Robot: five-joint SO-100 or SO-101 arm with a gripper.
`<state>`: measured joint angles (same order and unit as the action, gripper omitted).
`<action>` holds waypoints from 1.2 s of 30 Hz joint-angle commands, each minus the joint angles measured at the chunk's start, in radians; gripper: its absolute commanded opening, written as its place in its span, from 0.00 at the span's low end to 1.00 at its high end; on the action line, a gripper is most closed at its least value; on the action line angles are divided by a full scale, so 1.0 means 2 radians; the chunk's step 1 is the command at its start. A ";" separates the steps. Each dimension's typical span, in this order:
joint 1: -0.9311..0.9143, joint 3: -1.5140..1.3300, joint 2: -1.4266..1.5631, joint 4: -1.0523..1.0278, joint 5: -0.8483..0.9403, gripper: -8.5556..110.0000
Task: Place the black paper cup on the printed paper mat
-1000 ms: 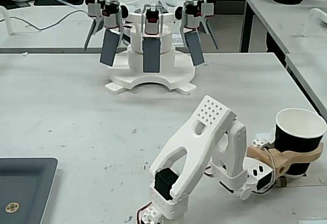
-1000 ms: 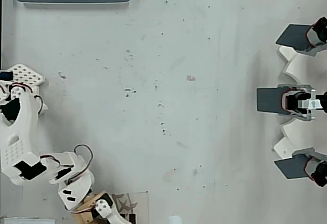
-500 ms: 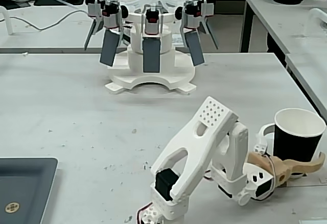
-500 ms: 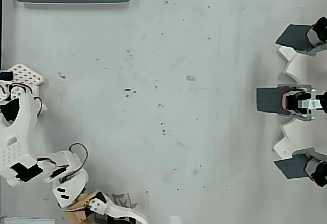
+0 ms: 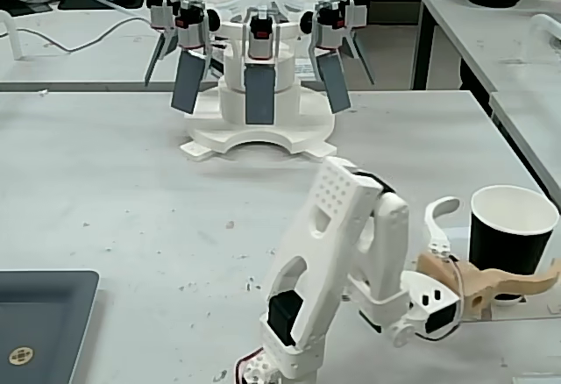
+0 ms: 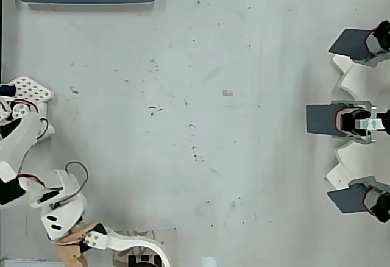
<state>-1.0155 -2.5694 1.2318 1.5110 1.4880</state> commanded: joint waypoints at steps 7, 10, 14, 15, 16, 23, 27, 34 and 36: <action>0.005 -0.131 0.183 0.010 0.002 0.46; 0.017 -0.180 0.243 0.011 -0.002 0.45; 0.042 -0.235 0.307 0.021 0.000 0.43; 0.050 -0.246 0.321 0.024 0.002 0.43; 0.058 -0.258 0.336 0.025 0.002 0.42; 0.109 -0.277 0.423 0.025 0.002 0.38; 0.155 -0.277 0.436 0.028 0.005 0.34; 0.251 -0.277 0.450 0.028 0.012 0.31; 0.277 -0.277 0.456 0.027 0.015 0.30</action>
<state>-0.5154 -3.1094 2.1092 1.5463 1.5033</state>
